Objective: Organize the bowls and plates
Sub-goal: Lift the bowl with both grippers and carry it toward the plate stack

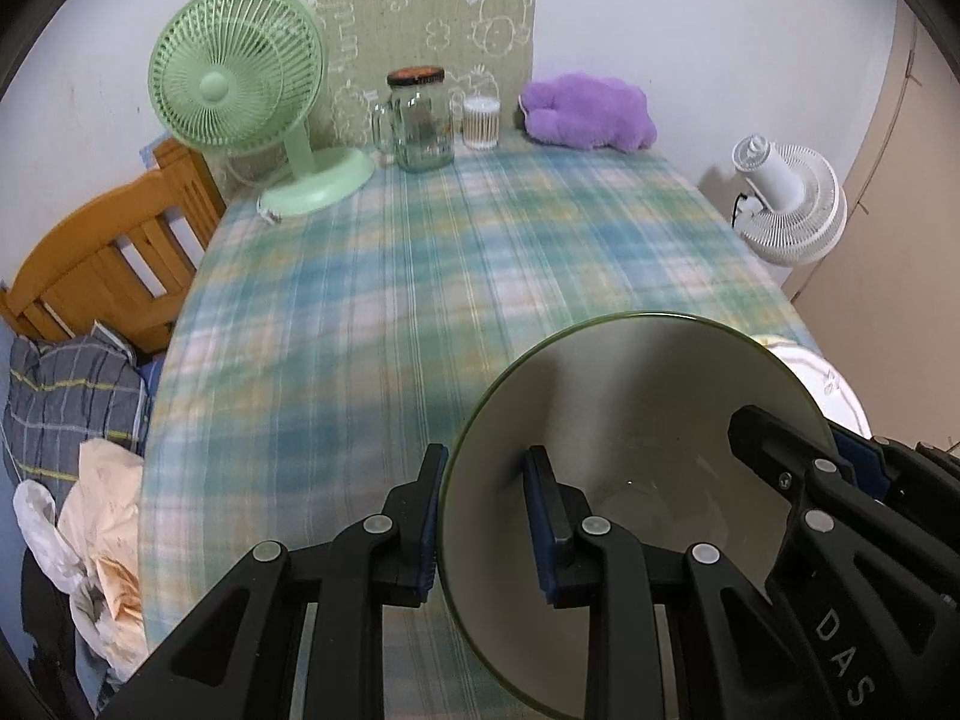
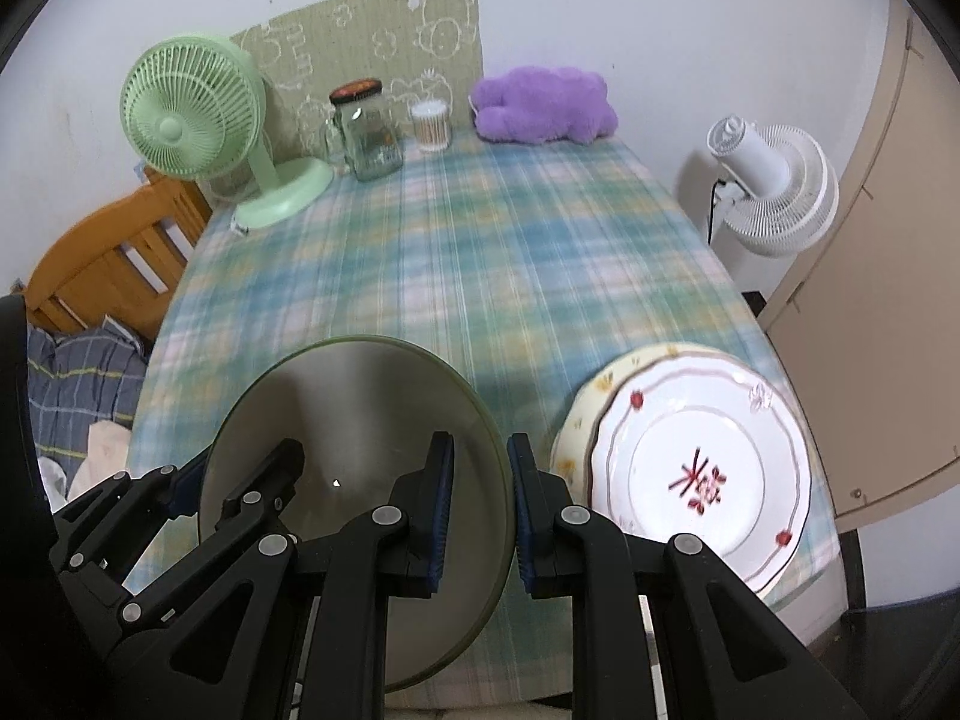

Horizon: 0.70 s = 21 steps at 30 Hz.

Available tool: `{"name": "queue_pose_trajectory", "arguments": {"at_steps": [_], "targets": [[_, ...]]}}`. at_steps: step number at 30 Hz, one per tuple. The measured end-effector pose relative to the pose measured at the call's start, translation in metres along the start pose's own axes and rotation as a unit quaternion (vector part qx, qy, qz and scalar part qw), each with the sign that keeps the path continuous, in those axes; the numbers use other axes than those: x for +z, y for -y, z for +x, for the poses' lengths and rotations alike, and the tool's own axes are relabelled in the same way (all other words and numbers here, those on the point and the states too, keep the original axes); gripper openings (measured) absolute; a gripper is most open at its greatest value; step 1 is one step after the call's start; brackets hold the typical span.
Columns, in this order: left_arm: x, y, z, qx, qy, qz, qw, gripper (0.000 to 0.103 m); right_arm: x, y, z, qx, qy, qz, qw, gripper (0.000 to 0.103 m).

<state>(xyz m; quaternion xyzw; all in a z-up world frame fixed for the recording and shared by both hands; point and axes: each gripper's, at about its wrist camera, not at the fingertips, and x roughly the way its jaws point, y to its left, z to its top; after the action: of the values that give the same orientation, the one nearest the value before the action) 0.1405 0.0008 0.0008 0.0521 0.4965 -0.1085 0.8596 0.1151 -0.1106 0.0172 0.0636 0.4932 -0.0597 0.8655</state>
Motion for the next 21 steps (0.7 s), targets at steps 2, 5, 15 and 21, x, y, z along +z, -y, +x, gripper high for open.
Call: {"name": "queue_pose_trajectory", "arguments": {"at_steps": [2, 5, 15, 21], "targets": [[-0.006, 0.000, 0.004, 0.000, -0.008, -0.001, 1.0000, 0.024, -0.006, -0.001, 0.005, -0.001, -0.007, -0.001, 1.000, 0.021], [-0.012, -0.001, 0.009, 0.000, -0.018, -0.002, 0.9998, 0.024, -0.012, -0.001, 0.010, -0.001, -0.018, 0.000, 1.000, 0.021], [-0.019, -0.004, 0.026, 0.009, -0.044, -0.011, 0.9989, 0.024, -0.018, -0.005, 0.029, -0.003, -0.040, -0.013, 0.999, 0.021], [-0.018, -0.003, 0.038, 0.009, -0.063, -0.018, 0.9978, 0.025, -0.015, -0.008, 0.037, -0.008, -0.040, -0.028, 0.999, 0.022]]}}
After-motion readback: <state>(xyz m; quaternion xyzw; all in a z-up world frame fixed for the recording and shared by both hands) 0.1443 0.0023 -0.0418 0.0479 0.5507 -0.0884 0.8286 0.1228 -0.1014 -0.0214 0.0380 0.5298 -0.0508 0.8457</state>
